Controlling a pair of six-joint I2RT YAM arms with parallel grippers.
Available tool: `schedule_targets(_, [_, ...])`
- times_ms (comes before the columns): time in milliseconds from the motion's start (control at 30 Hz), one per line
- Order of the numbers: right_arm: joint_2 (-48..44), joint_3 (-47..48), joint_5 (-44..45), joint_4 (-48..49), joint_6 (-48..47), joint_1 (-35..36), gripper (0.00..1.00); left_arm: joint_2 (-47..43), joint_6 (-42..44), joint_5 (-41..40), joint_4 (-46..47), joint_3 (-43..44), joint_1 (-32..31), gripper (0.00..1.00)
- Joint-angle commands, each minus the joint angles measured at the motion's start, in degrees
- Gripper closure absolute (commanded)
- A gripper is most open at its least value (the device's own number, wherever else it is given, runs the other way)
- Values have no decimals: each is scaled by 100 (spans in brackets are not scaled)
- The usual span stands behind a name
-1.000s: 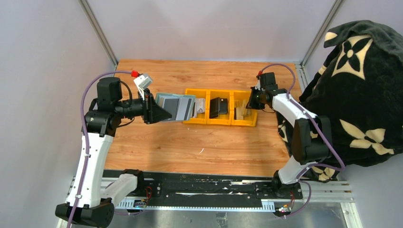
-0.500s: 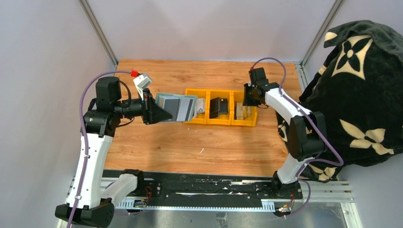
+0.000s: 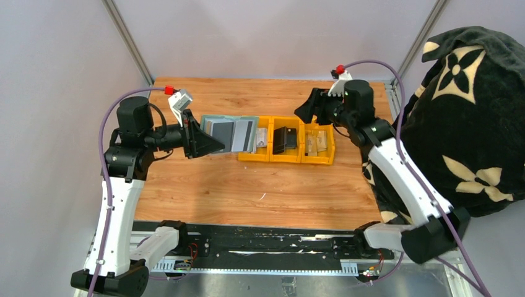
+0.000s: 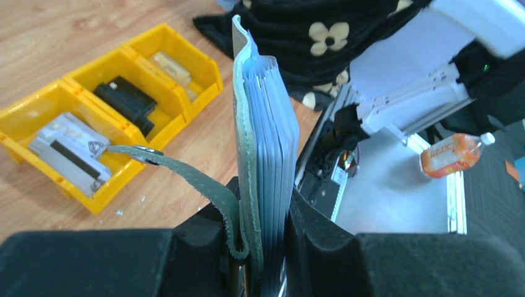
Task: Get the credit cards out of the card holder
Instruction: Place the credit card in the storage box, then remove the credit card from the card holder.
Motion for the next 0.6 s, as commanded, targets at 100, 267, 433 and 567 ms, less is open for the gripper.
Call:
schedule_targets(100, [-487, -1427, -2535, 4376, 2544, 804, 25, -550, -2233, 25, 2831, -633, 9, 90])
schedule_targets(267, [-218, -1582, -2403, 5776, 3146, 1526, 24, -565, -2967, 14, 3400, -818, 9, 92])
schedule_targets(433, [251, -1504, -2185, 6738, 3624, 1875, 28, -653, -3193, 14, 3551, -906, 9, 92])
schedule_targets(567, [446, -1440, -2058, 6982, 3771, 1935, 59, -747, -3231, 44, 3554, -1042, 9, 92])
